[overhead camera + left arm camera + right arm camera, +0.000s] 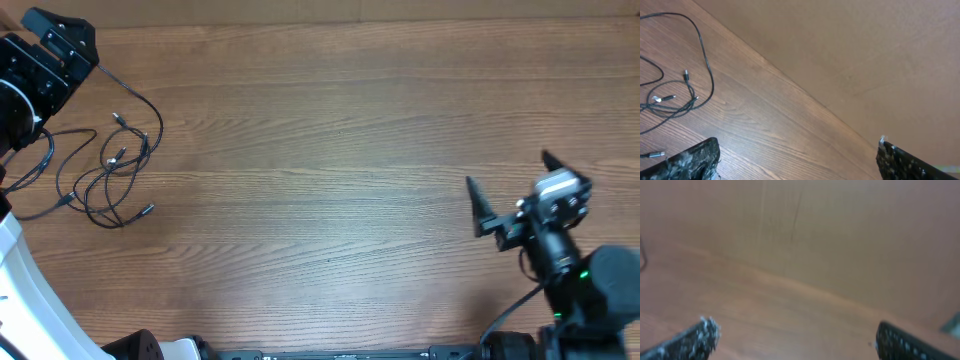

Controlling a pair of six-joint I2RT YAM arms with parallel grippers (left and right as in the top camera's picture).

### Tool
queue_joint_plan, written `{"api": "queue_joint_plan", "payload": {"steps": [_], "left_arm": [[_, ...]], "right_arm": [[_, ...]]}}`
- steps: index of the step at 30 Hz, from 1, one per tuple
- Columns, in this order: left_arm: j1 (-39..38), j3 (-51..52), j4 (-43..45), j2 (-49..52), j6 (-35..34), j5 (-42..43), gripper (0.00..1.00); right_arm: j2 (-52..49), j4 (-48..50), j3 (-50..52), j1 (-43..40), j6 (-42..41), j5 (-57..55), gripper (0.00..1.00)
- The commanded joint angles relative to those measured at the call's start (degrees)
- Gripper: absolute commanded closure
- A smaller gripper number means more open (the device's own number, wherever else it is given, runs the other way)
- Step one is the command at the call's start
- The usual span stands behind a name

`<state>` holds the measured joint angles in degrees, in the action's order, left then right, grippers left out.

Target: Untangle cables

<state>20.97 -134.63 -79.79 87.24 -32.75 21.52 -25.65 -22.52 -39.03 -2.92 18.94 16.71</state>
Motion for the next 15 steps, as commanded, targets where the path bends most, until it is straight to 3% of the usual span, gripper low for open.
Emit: {"api": "queue_joint_plan", "payload": {"steps": [1, 6, 11, 15], "left_arm": [[-0.4, -0.5, 0.0, 0.1, -0.5, 0.6, 0.01], [-0.4, -0.5, 0.0, 0.1, -0.5, 0.6, 0.0], [-0.4, -0.5, 0.0, 0.1, -0.5, 0.6, 0.0], [-0.4, -0.5, 0.0, 0.1, -0.5, 0.6, 0.0]], "right_arm": [[6.7, 8.9, 11.3, 0.3, -3.1, 1.3, 0.0], [13.2, 20.6, 23.2, 0.4, -10.3, -0.3, 0.0], [18.2, 23.5, 30.1, 0.8, -16.0, -5.4, 0.0], [20.7, 25.1, 33.9, 0.8, -16.2, -6.2, 0.0]]}}
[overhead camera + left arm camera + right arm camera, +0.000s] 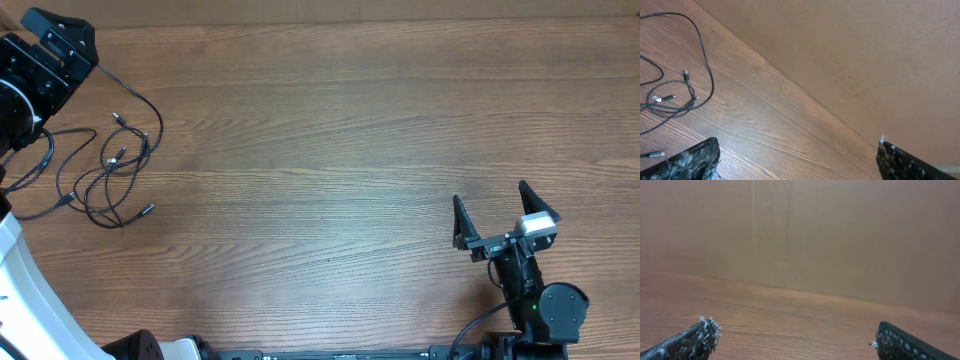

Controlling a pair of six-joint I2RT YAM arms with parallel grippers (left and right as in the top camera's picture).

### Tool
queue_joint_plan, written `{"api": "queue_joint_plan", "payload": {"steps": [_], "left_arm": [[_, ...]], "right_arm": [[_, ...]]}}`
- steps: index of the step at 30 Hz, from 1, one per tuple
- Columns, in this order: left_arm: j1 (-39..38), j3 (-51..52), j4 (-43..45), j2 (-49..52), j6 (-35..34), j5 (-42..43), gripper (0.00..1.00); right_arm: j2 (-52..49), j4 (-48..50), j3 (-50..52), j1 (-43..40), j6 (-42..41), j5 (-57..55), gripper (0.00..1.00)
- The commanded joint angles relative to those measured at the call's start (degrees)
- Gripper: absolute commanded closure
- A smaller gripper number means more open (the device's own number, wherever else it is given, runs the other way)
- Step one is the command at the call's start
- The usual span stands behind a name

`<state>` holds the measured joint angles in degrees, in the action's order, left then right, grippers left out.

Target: Untangle cables

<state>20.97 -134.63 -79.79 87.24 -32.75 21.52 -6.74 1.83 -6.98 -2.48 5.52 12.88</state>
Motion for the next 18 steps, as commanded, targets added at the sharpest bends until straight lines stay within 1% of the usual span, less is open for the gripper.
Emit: {"api": "queue_joint_plan", "payload": {"steps": [1, 5, 9, 18], "left_arm": [[-0.4, -0.5, 0.0, 0.1, -0.5, 0.6, 0.01], [-0.4, -0.5, 0.0, 0.1, -0.5, 0.6, 0.0], [-0.4, -0.5, 0.0, 0.1, -0.5, 0.6, 0.0], [-0.4, -0.5, 0.0, 0.1, -0.5, 0.6, 0.0]], "right_arm": [[2.2, 0.7, 2.6, 0.3, -2.7, -2.4, 0.0], [4.7, 0.4, 6.7, 0.3, -2.8, -2.5, 0.0], [6.6, -6.0, 6.6, 0.6, -2.8, -3.9, 0.0], [6.6, -5.8, 6.5, 0.5, -2.7, -3.9, 0.0]]}}
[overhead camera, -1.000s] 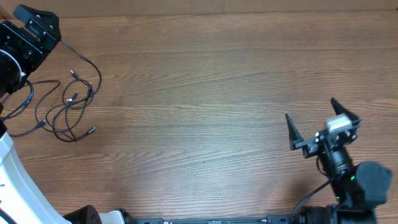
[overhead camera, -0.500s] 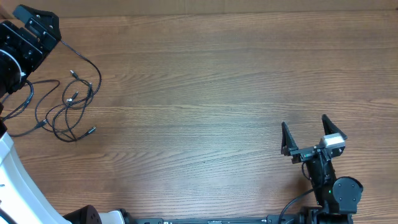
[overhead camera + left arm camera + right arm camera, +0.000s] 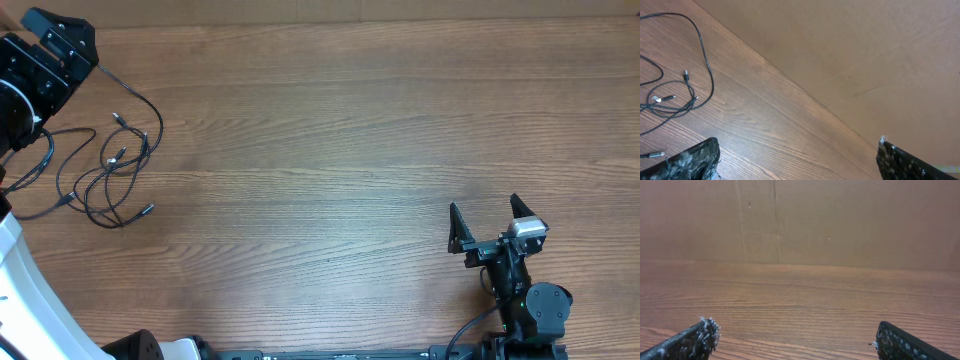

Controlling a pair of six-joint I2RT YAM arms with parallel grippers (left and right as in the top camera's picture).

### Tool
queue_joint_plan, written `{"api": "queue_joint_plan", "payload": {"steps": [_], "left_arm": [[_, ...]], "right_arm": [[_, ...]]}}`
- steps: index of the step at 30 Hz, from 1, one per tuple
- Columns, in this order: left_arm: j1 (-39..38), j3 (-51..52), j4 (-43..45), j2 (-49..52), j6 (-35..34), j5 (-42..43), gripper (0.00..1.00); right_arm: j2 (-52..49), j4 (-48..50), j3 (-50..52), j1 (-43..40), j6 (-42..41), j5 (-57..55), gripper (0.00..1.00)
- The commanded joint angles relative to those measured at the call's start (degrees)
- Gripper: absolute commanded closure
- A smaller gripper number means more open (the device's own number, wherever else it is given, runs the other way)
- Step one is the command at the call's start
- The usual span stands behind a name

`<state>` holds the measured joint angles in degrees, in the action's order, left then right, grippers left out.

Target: Untangle cables

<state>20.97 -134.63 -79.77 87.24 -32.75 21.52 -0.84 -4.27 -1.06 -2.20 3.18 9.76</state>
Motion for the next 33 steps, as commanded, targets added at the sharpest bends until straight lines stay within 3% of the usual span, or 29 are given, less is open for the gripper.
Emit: {"api": "queue_joint_plan", "payload": {"steps": [1, 27, 33], "left_arm": [[-0.4, -0.5, 0.0, 0.1, -0.5, 0.6, 0.01], [-0.4, -0.5, 0.0, 0.1, -0.5, 0.5, 0.0], [-2.1, 1.2, -0.1, -1.6, 3.7, -7.4, 0.0]], "right_arm": [[0.7, 0.3, 0.6, 0.2, -0.4, -0.8, 0.0], [0.7, 0.3, 0.6, 0.2, -0.4, -0.8, 0.0], [0.7, 0.3, 0.6, 0.2, -0.4, -0.8, 0.0]]}}
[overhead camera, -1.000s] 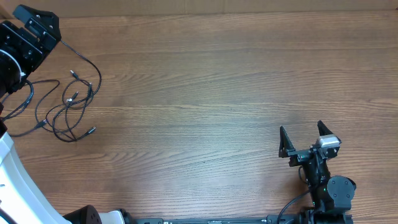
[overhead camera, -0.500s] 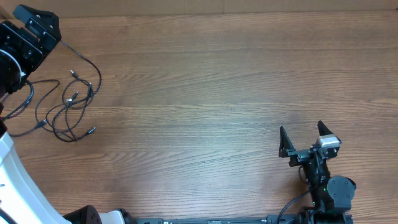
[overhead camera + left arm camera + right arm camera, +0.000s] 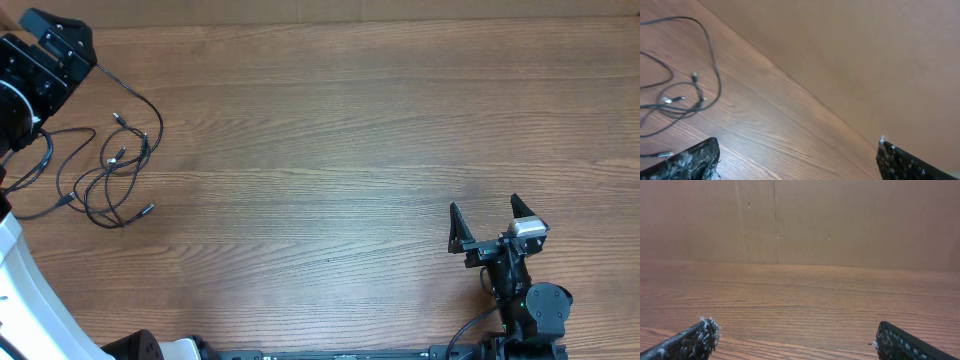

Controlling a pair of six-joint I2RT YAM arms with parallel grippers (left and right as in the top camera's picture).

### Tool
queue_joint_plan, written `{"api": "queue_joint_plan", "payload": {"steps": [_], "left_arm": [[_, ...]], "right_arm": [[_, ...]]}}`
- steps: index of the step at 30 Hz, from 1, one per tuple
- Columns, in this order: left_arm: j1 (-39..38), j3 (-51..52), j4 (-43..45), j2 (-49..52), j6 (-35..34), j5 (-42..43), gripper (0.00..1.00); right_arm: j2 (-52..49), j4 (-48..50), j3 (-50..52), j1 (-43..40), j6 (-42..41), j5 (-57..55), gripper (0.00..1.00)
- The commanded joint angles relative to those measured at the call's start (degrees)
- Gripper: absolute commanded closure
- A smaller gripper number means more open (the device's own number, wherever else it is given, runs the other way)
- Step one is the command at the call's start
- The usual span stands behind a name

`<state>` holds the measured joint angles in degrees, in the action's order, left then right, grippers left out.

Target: Untangle cables

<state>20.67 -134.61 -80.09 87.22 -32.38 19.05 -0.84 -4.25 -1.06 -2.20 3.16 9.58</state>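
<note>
A tangle of thin black cables (image 3: 112, 165) with small plug ends lies on the wooden table (image 3: 330, 150) at the far left. In the left wrist view the cables (image 3: 687, 95) sit at the upper left, well ahead of my left gripper (image 3: 797, 160). That gripper is open with only bare wood between its fingers. The left arm (image 3: 45, 55) hangs over the table's back left corner, beside the tangle. My right gripper (image 3: 490, 222) stands open near the front right, far from the cables. Its wrist view shows the right gripper (image 3: 795, 342) holding nothing.
A brown cardboard wall (image 3: 800, 220) rises along the table's far edge. A white robot base (image 3: 30, 290) curves along the front left. One cable strand (image 3: 125, 95) runs from the tangle up toward the left arm.
The left wrist view has shifted a little, so the cables sit slightly further right in it. The right arm and the cables on the table have not moved.
At first my right gripper was open and raised by the right edge. Then it stood lower near the front right, and it has stayed there. The left arm kept to the back left corner with its gripper open, and the tangle lay unchanged.
</note>
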Motion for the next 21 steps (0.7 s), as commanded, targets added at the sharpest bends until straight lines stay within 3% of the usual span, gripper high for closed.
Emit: {"api": "queue_joint_plan", "payload": {"steps": [1, 6, 9, 16, 21], "left_arm": [[-3.2, 2.7, 1.0, -2.4, 4.6, -6.8, 0.0], [-10.8, 17.0, 13.4, -9.6, 13.2, -13.3, 0.0], [-15.0, 33.8, 27.2, -17.8, 20.9, -13.3, 0.0], [-16.0, 63.1, 48.2, -32.7, 25.6, -13.0, 0.0], [-17.1, 82.1, 62.0, -42.8, 35.7, -11.5, 0.0]], "right_arm": [[0.7, 0.3, 0.6, 0.2, -0.4, -0.6, 0.0], [0.7, 0.3, 0.6, 0.2, -0.4, -0.6, 0.0], [0.7, 0.3, 0.6, 0.2, -0.4, -0.6, 0.0], [0.7, 0.3, 0.6, 0.2, -0.4, -0.6, 0.0], [0.7, 0.3, 0.6, 0.2, -0.4, -0.6, 0.0]]}}
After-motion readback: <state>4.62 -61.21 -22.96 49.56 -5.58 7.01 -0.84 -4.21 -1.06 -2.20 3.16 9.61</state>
